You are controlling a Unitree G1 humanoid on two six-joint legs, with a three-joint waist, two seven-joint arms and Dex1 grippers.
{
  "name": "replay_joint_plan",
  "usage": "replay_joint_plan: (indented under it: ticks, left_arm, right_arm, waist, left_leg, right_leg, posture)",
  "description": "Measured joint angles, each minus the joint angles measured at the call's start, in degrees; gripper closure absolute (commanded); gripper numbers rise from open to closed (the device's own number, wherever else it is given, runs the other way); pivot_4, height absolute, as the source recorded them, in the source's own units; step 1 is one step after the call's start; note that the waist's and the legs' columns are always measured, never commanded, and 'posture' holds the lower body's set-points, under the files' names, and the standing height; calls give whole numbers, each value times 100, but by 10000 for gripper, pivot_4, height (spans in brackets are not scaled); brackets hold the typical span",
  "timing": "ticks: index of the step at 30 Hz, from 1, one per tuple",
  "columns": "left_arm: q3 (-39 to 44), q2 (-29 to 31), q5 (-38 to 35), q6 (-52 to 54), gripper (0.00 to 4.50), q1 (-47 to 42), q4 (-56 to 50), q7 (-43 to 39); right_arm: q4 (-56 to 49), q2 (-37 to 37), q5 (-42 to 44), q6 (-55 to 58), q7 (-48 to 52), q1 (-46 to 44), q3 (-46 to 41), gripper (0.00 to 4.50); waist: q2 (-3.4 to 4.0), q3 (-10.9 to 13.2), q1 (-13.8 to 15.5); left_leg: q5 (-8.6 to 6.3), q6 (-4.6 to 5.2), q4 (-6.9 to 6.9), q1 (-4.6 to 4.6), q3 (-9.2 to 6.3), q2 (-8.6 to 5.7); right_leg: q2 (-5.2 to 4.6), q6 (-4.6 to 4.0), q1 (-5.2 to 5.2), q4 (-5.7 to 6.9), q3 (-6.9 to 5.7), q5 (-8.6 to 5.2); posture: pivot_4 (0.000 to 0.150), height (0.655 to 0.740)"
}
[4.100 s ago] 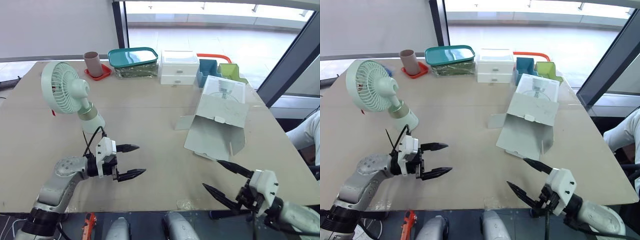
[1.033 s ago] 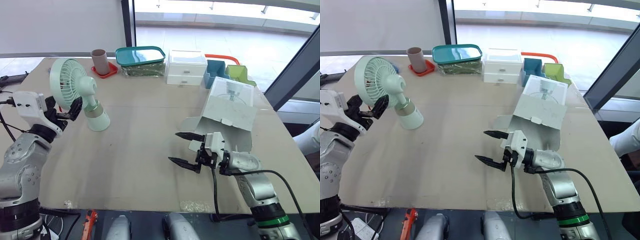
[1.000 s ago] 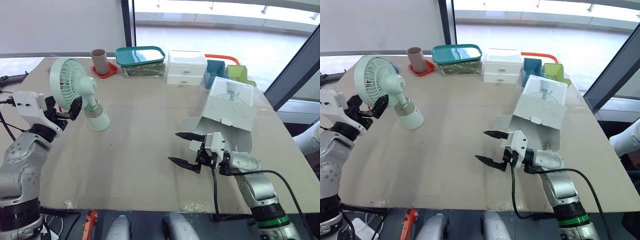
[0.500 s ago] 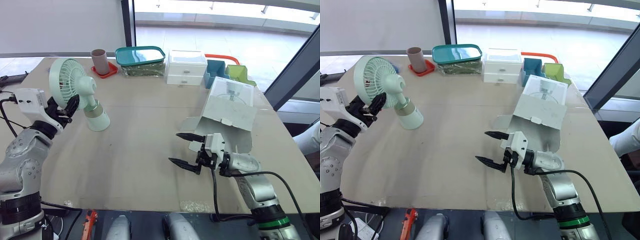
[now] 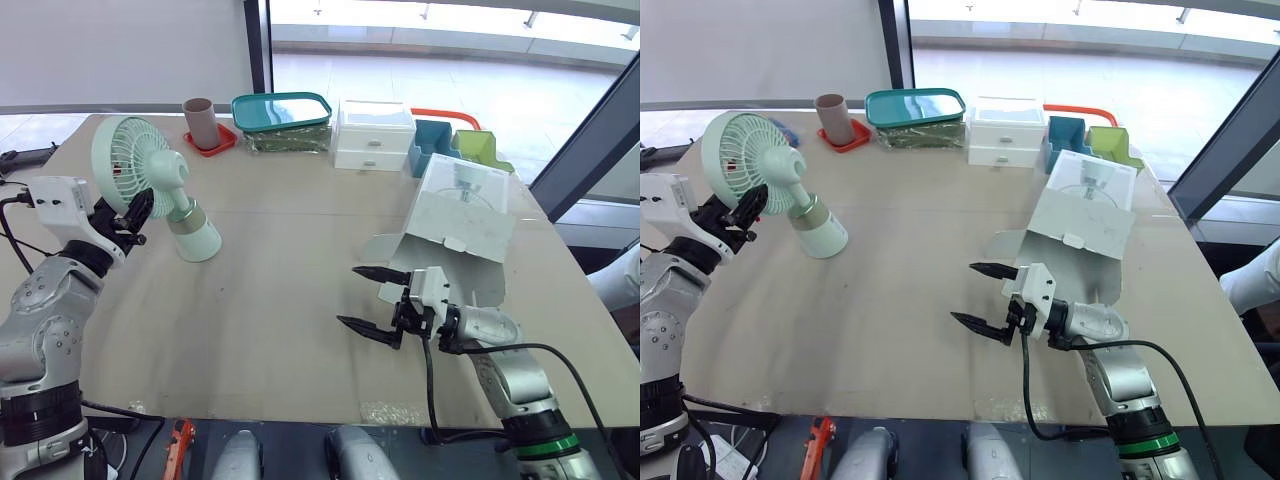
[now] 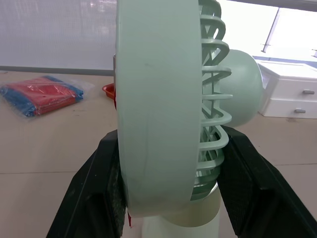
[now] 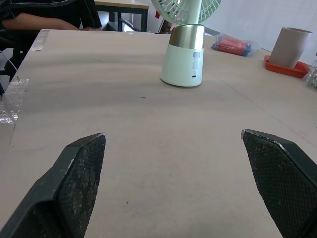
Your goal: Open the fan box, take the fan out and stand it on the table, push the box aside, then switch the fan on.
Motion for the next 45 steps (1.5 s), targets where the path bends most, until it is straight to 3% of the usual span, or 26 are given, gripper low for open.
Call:
replay_joint_plan:
  ticks: [10,18,29,32,35,45]
  left_arm:
    - [-76,5,215,-131,24908,13,-20,-179]
    - [-538,7,137,-1,24908,122,-616,-585]
    - [-1408,-226,-84,268,24908,-49,-1190,-844]
    - [-1659,-505,-138,331,24917,-169,-1200,-836]
    - [-1779,-679,-207,369,24917,-170,-1215,-831]
    - [-1849,-726,-235,378,24917,-191,-1214,-869]
  right_arm:
    - [-1,0,-11,2,-16,34,0,0]
    - [-239,0,19,393,-177,-62,1,0]
    - [-1109,232,276,2516,-1477,-910,-3,0]
    - [-1458,402,284,3300,-2095,-1333,0,5328]
    - [-1722,595,274,3877,-2560,-1454,65,5328]
    - [-1690,904,99,4425,-3147,-1772,383,5328]
  waist:
    - [0,0,-1]
    - [-1,1,1]
    - [0,2,-3]
    - [0,1,-1]
    - [-1,1,-4]
    - [0,2,-4]
  left_leg:
    - [0,0,0,-1,0,0]
    - [0,-1,1,-11,-7,0]
    - [1,-1,2,-14,-11,-1]
    - [1,-1,7,-20,-17,-3]
    - [0,-1,5,-21,-24,0]
    - [0,-1,6,-24,-24,-2]
  right_leg:
    - [0,-1,0,0,0,1]
    - [-1,-1,-6,0,-7,1]
    - [0,-3,-10,2,-10,2]
    - [-1,-2,-10,1,-14,3]
    - [1,-3,-12,1,-21,2]
    - [0,-4,-14,1,-23,3]
  posture:
    - [1500,7400]
    - [1500,7400]
    - [1500,7400]
    - [1500,7400]
    - [1500,7400]
    - [1500,7400]
